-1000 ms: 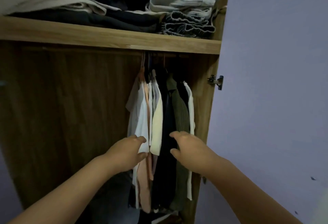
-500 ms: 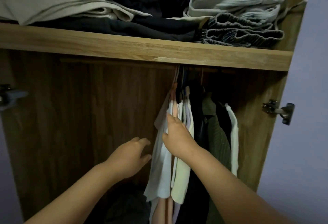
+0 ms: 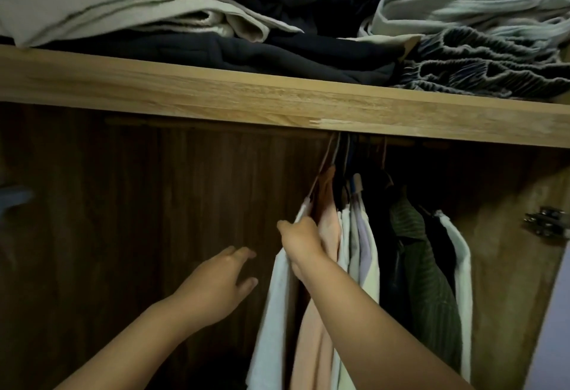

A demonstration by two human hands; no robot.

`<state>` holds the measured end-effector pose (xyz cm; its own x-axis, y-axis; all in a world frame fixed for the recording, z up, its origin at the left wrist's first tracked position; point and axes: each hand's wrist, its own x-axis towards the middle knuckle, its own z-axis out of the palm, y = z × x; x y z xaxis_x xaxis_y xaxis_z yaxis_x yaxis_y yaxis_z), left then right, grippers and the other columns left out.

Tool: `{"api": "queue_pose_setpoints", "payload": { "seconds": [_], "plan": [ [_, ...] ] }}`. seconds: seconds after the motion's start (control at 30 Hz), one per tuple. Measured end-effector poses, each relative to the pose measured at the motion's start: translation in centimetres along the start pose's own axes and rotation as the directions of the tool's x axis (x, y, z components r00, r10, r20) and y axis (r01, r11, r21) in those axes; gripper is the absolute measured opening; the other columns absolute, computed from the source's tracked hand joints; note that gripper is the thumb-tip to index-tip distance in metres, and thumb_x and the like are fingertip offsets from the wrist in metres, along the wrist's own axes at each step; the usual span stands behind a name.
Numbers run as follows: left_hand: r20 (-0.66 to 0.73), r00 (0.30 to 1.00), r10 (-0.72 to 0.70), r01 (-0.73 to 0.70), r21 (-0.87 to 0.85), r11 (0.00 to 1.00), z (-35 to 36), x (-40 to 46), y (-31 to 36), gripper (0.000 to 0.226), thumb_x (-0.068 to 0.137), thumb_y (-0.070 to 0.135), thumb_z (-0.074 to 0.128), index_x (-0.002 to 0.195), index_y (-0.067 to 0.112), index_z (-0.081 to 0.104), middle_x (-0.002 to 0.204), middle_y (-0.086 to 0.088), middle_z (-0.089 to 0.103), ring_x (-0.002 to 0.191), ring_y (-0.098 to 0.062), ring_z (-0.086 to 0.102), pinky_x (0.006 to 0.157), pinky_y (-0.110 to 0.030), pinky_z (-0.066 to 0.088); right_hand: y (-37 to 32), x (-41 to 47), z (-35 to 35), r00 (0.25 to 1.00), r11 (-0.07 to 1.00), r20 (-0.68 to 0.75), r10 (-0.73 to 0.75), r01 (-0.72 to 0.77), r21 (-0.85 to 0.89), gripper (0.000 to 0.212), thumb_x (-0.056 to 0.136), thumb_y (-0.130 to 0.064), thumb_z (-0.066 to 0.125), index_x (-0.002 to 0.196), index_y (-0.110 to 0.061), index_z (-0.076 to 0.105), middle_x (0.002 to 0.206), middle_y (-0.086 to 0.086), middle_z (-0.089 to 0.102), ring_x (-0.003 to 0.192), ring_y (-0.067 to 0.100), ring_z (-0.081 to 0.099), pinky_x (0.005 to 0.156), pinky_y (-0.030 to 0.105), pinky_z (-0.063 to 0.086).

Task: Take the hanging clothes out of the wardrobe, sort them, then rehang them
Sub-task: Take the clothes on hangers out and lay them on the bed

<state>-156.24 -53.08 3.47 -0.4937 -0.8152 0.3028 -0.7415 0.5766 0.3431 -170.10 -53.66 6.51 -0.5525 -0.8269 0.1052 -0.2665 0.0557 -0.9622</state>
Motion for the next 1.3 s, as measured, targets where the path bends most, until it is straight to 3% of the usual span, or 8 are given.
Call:
{"api": "queue_pose_setpoints", "payload": {
  "seconds": [0.17, 0.5, 0.63, 0.73, 0.83, 0.93, 1.1, 1.3],
  "plan": [
    [-0.037, 0.998, 0.046, -0.049, -0.081, 0.996, -1.4, 1.5, -3.1, 0.049, 0.092, 0.038, 0.051, 0.138, 0.034, 0.035, 0.139, 0.012, 0.04, 0.112, -0.002, 0.05, 0.087, -0.014, 0.044, -0.1, 2.2, 2.0, 0.993, 0.91, -0.003, 0.12, -0.109, 0.401, 0.044, 0.097, -0.014, 0.043, 0.141, -0.019, 0.035, 0.132, 0.014, 0.05, 0.115, 0.026, 0.051, 0.104, 0.043, 0.041],
    [-0.098, 0.993, 0.072, -0.093, -0.236, 0.967, -1.3, 4.2, -5.0, 0.043, 0.093, 0.028, 0.052, 0.134, 0.031, 0.04, 0.133, 0.012, 0.045, 0.098, 0.001, 0.05, 0.075, -0.01, 0.039, -1.5, 0.6, -1.1, 0.995, 0.703, -0.02, -0.098, 0.084, 0.706, 0.036, 0.098, -0.011, 0.043, 0.133, -0.015, 0.049, 0.123, 0.012, 0.061, 0.111, 0.026, 0.061, 0.096, 0.039, 0.048],
    [-0.141, 0.987, 0.075, -0.116, -0.313, 0.943, -0.9, 5.6, -3.8, 0.036, 0.093, 0.021, 0.052, 0.129, 0.026, 0.047, 0.127, 0.008, 0.048, 0.096, -0.003, 0.051, 0.078, -0.016, 0.04, -0.2, -3.3, -3.7, 0.992, 0.73, 0.046, -0.118, 0.055, 0.681, 0.038, 0.098, -0.01, 0.042, 0.135, -0.018, 0.047, 0.125, 0.006, 0.062, 0.111, 0.023, 0.061, 0.097, 0.04, 0.049],
    [-0.19, 0.978, 0.086, -0.153, -0.371, 0.916, -0.3, 7.0, -2.5, 0.031, 0.093, 0.016, 0.052, 0.123, 0.02, 0.053, 0.124, 0.002, 0.052, 0.098, -0.009, 0.054, 0.082, -0.023, 0.044, 1.3, -6.7, -6.3, 0.989, 0.804, 0.088, -0.116, 0.041, 0.593, 0.03, 0.097, -0.007, 0.041, 0.114, -0.023, 0.06, 0.109, 0.001, 0.071, 0.099, 0.02, 0.068, 0.085, 0.034, 0.055],
    [-0.227, 0.966, 0.121, -0.204, -0.392, 0.897, 0.5, 8.0, -1.0, 0.03, 0.092, 0.013, 0.051, 0.122, 0.016, 0.055, 0.121, -0.003, 0.054, 0.1, -0.015, 0.055, 0.085, -0.029, 0.046, 2.5, -10.3, -8.9, 0.991, 0.865, 0.124, -0.055, -0.015, 0.502, 0.026, 0.092, -0.007, 0.049, 0.112, -0.019, 0.061, 0.102, 0.007, 0.072, 0.091, 0.025, 0.07, 0.069, 0.033, 0.057],
    [-0.236, 0.958, 0.163, -0.248, -0.396, 0.884, 1.2, 8.0, 0.7, 0.031, 0.093, 0.012, 0.048, 0.124, 0.013, 0.053, 0.125, -0.006, 0.05, 0.108, -0.021, 0.053, 0.09, -0.034, 0.045, 3.5, -13.9, -11.5, 0.985, 0.878, 0.175, 0.005, -0.089, 0.47, 0.038, 0.074, -0.012, 0.058, 0.111, -0.016, 0.064, 0.105, 0.014, 0.07, 0.091, 0.03, 0.069, 0.069, 0.034, 0.058],
    [-0.203, 0.952, 0.229, -0.293, -0.387, 0.874, 2.5, 6.3, 3.6, 0.046, 0.095, 0.003, 0.041, 0.14, 0.011, 0.038, 0.146, -0.009, 0.035, 0.133, -0.027, 0.034, 0.109, -0.038, 0.03, 5.0, -20.2, -15.4, 0.991, 0.862, 0.132, 0.018, -0.082, 0.499, 0.036, 0.069, -0.009, 0.062, 0.105, -0.006, 0.067, 0.102, 0.026, 0.066, 0.084, 0.032, 0.067, 0.07, 0.034, 0.057],
    [-0.232, 0.883, 0.409, -0.467, -0.34, 0.816, 3.9, 2.3, 7.8, 0.052, 0.096, 0.006, 0.04, 0.146, 0.012, 0.028, 0.155, -0.007, 0.022, 0.143, -0.025, 0.017, 0.116, -0.039, 0.013, 5.8, -29.5, -19.2, 0.995, 0.877, 0.094, 0.036, -0.077, 0.475, 0.041, 0.063, -0.015, 0.068, 0.102, -0.004, 0.067, 0.098, 0.022, 0.066, 0.083, 0.027, 0.066, 0.071, 0.029, 0.056]
  ]
}}
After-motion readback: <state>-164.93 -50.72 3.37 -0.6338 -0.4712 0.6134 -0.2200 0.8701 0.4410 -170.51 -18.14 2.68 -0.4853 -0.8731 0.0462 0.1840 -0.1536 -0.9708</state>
